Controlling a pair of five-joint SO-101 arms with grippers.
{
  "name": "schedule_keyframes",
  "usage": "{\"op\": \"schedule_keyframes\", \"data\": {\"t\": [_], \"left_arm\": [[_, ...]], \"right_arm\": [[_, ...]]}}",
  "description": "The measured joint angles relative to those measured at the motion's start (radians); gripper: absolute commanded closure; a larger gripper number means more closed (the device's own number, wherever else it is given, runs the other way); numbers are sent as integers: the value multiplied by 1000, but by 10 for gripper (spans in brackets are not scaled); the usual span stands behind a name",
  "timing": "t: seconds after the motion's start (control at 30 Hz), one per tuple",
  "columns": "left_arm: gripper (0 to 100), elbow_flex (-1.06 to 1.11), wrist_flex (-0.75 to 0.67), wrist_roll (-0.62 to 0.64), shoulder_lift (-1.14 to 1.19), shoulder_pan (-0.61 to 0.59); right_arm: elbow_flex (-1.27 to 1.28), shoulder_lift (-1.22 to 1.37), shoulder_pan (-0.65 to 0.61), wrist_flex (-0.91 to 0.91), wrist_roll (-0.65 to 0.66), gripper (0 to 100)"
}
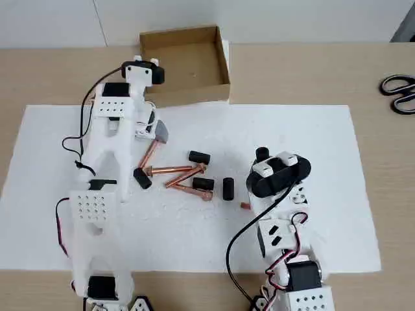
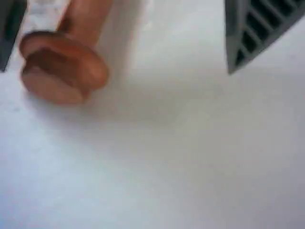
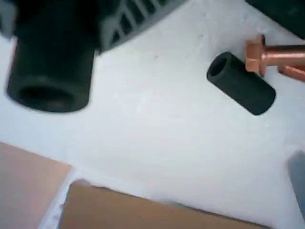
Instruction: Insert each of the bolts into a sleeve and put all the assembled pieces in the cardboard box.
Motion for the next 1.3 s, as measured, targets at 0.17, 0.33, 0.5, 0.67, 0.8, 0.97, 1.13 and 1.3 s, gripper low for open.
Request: {"op": "schedule_keyframes", "data": {"t": [0.17, 0.33, 0.5, 0.67, 0.8, 0.97, 1.13, 1.3], "left_arm": [[721, -89, 66, -81, 86, -9], [724, -175, 100, -98, 152, -9], [933, -241, 120, -110, 204, -3], [997, -318, 199, -173, 239, 43], [994, -350, 227, -184, 252, 58], [994, -388, 233, -184, 245, 55], [994, -336, 227, -114, 141, 52], [994, -178, 229, 71, -126, 166]], "right_arm": [[0, 0, 0, 0, 0, 994], [0, 0, 0, 0, 0, 994], [0, 0, 0, 0, 0, 994], [0, 0, 0, 0, 0, 994], [0, 0, 0, 0, 0, 994], [0, 0, 0, 0, 0, 994], [0, 0, 0, 0, 0, 994], [0, 0, -91, 0, 0, 994]]}}
